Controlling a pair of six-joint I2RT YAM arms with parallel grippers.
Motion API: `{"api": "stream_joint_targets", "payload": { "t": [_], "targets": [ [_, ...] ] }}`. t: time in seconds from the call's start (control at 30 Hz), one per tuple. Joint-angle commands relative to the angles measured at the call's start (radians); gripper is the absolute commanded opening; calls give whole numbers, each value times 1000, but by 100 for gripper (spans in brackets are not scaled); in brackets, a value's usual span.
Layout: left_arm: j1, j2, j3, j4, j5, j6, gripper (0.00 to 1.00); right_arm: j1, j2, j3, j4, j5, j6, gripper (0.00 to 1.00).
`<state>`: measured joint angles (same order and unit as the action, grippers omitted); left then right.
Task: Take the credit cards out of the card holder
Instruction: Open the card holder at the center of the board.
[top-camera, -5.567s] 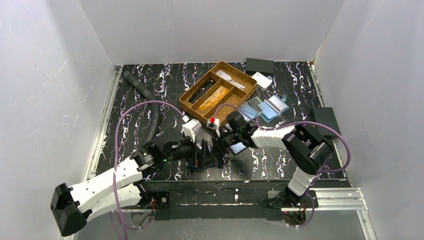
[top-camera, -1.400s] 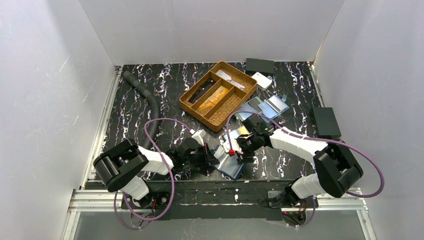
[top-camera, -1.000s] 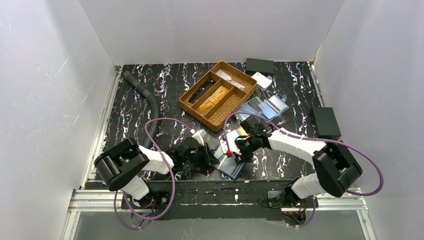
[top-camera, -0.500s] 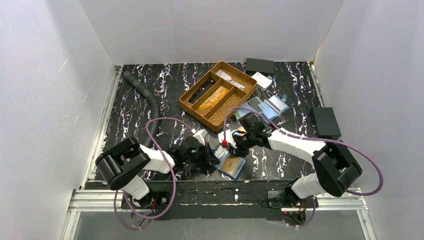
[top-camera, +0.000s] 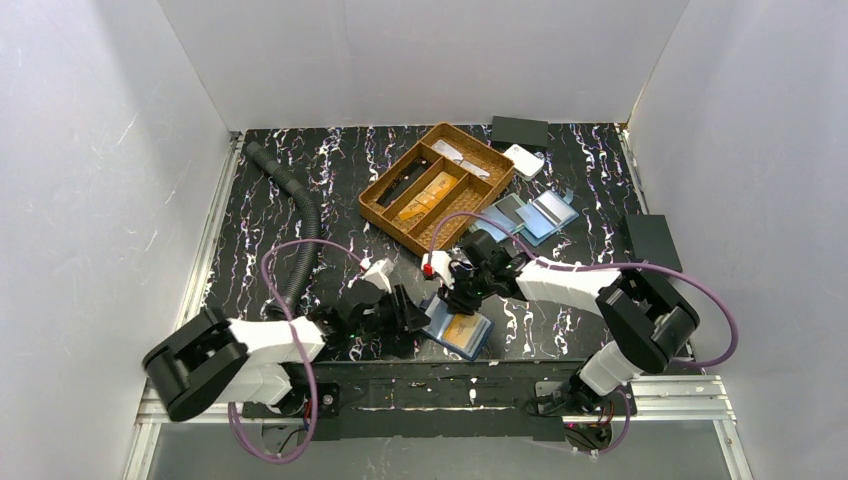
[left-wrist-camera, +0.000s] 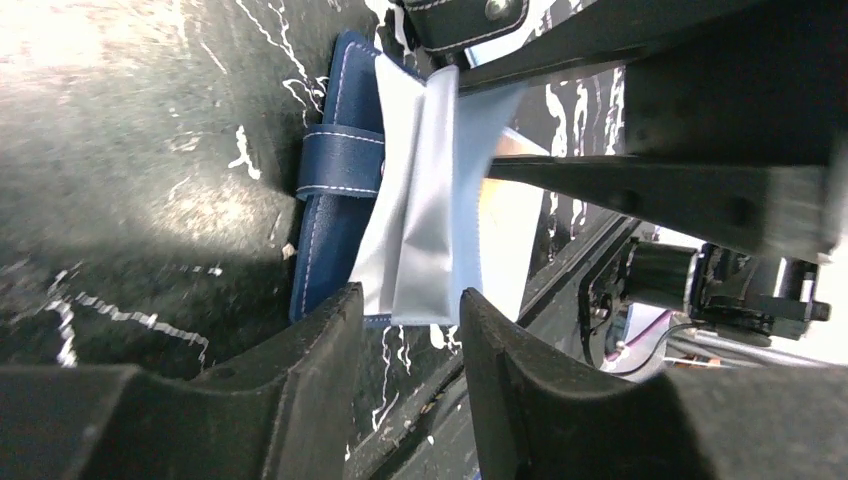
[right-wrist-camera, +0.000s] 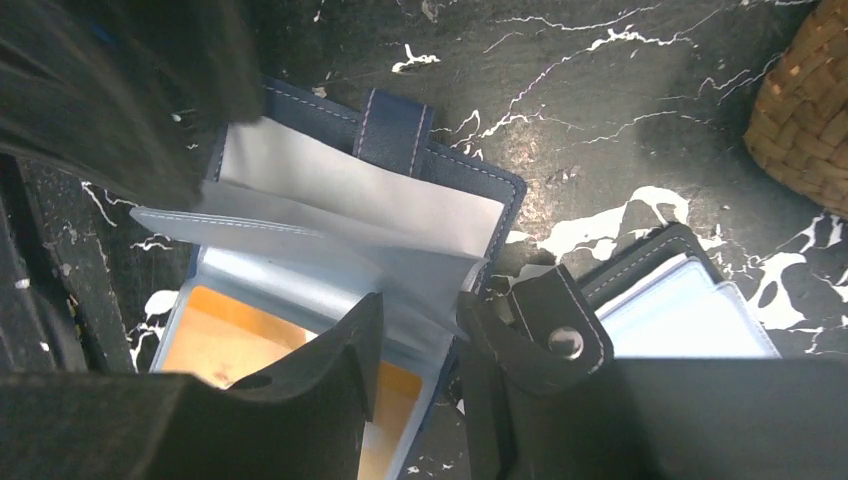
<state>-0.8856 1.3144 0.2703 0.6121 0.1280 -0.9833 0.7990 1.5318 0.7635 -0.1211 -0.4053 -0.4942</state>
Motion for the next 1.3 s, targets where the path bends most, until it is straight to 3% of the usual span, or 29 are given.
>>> {"api": "stream_joint_targets", "payload": {
  "t": [0.0,0.13,0.27,0.37,0.47,0.67,0.97,1.13,1.27],
  "targets": [
    [1,-222,-44,-168,-142,45,42,27,22,46,52,78,96,42],
    [-1,-451,-48,-306,-174,139,53,28,4,53,48,76,106,47],
    [-6,-537,-4,-321,-55,198,62,28,3,75,8,15,98,57],
    [-18,-462,65,-310,62,217,62,25,4,91,-28,-30,85,61],
    [-70,-360,125,-264,74,236,60,11,-1,95,-32,-59,92,63],
    [-131,-163,183,-199,28,218,47,-34,-7,90,-21,-113,138,62],
    [-141,10,206,-180,-75,211,36,-74,2,101,-29,-164,187,56],
    [-141,89,218,-180,-112,190,35,-132,-26,102,-52,-238,170,56],
    [-138,112,212,-181,-152,179,37,-178,-69,136,-172,-281,44,58]
  ]
}}
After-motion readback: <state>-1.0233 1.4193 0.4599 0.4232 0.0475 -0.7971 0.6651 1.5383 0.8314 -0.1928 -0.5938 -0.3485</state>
